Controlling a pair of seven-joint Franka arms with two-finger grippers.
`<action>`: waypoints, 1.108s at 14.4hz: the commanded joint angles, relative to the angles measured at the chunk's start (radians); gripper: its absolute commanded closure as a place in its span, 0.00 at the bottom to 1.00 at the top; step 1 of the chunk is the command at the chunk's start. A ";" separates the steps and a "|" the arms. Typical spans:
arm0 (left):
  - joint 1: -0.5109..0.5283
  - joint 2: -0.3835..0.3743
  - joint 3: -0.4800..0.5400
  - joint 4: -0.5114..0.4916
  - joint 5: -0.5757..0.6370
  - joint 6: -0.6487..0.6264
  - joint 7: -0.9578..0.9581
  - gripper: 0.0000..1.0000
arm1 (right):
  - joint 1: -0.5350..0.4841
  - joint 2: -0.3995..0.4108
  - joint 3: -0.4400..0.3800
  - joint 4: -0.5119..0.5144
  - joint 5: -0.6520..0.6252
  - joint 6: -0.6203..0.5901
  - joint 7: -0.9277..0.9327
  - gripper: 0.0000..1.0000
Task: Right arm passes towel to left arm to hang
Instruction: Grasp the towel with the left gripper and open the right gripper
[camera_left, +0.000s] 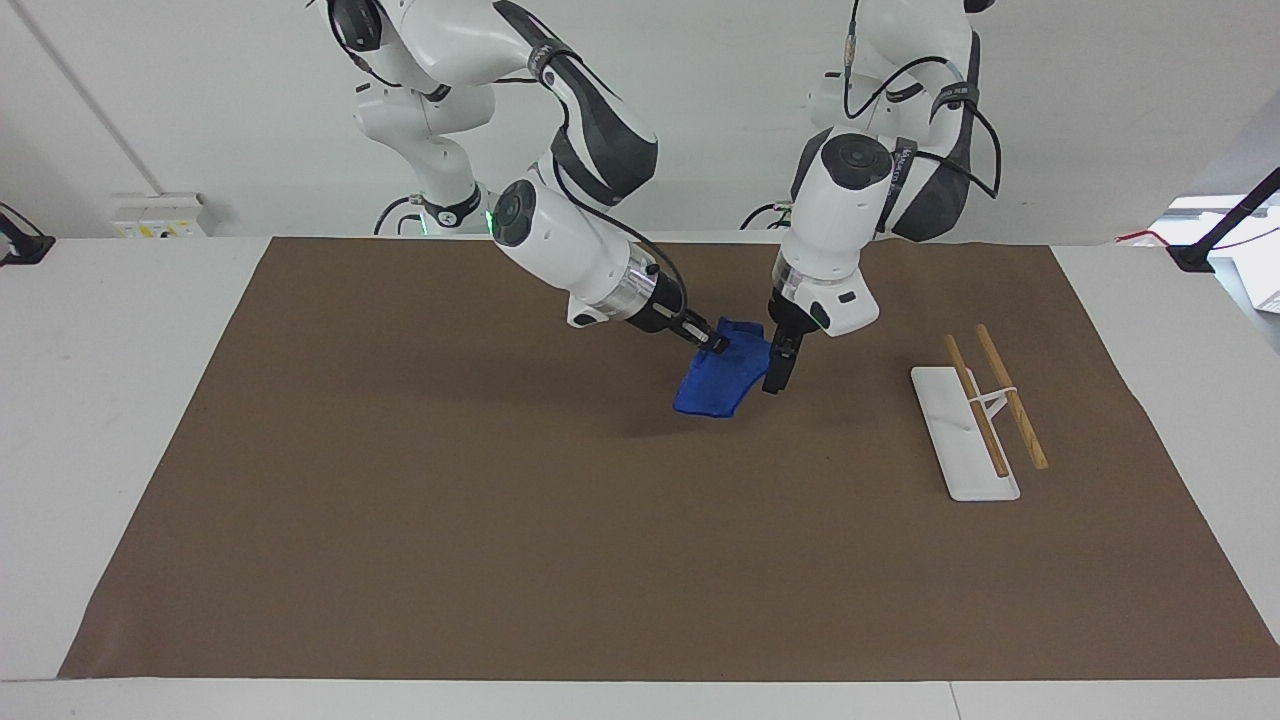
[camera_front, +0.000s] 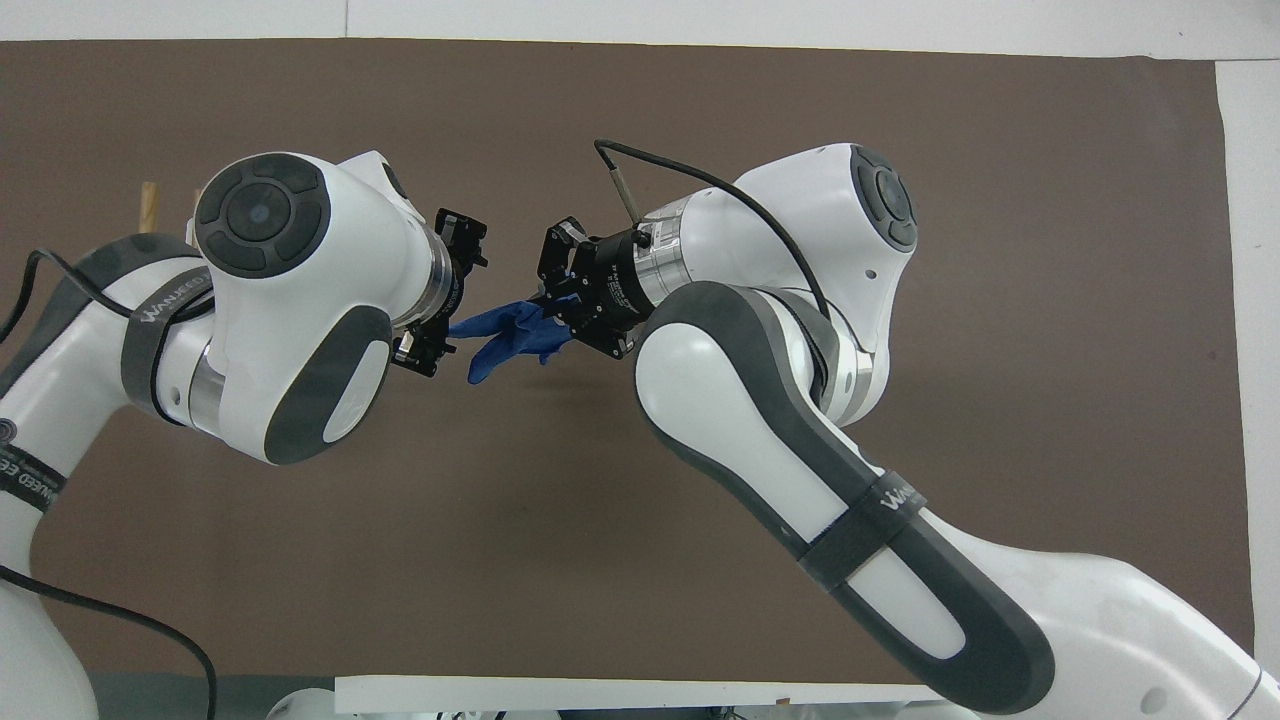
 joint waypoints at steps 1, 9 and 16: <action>-0.017 -0.026 0.015 -0.050 -0.006 0.018 -0.013 0.19 | -0.011 -0.007 0.005 -0.014 0.072 0.015 0.004 1.00; -0.003 -0.029 0.021 -0.056 0.000 0.011 0.005 0.99 | -0.009 -0.008 0.005 -0.014 0.086 0.021 0.004 1.00; -0.002 -0.018 0.016 0.011 0.070 -0.112 0.103 1.00 | -0.011 -0.008 0.003 -0.014 0.077 0.021 -0.010 0.52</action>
